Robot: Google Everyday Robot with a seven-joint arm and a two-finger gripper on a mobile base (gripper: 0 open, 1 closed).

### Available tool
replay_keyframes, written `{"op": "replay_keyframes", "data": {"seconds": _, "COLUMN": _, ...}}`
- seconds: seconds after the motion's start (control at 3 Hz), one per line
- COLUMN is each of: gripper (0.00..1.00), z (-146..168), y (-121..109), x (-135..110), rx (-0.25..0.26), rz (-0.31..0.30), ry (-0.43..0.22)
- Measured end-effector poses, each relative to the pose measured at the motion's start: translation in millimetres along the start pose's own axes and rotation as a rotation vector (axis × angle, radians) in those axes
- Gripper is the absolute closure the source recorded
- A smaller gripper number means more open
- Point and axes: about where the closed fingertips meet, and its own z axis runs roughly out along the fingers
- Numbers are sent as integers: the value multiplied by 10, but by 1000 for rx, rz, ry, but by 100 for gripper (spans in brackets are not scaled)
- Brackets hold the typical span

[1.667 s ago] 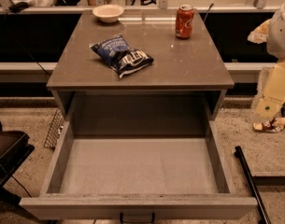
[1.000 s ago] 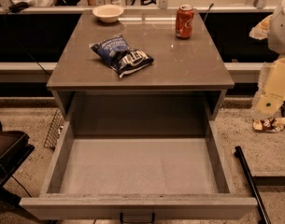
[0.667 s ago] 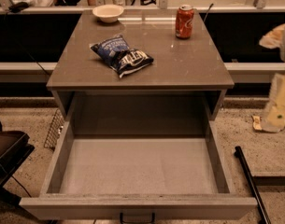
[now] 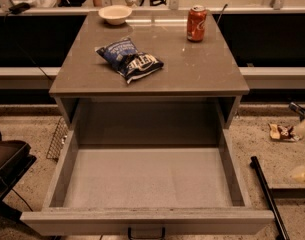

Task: Close top drawer

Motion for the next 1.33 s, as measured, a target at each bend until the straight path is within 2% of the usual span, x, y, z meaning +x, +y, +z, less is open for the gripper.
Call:
{"op": "replay_keyframes", "data": {"seconds": 0.33, "gripper": 65, "z": 210, "y": 398, "x": 131, "rx": 61, "rz": 22, "ry": -33}}
{"op": "replay_keyframes", "data": {"seconds": 0.67, "gripper": 88, "z": 403, "y": 824, "x": -112, "rx": 135, "rz": -10, "ry": -38}}
{"op": "replay_keyframes", "data": {"seconds": 1.0, "gripper": 100, "z": 705, "y": 1096, "x": 17, "rx": 104, "rz": 4, "ry": -13}}
{"op": "replay_keyframes", "data": {"seconds": 1.33, "gripper": 100, "z": 749, "y": 1126, "x": 3, "rx": 104, "rz": 2, "ry": -5}}
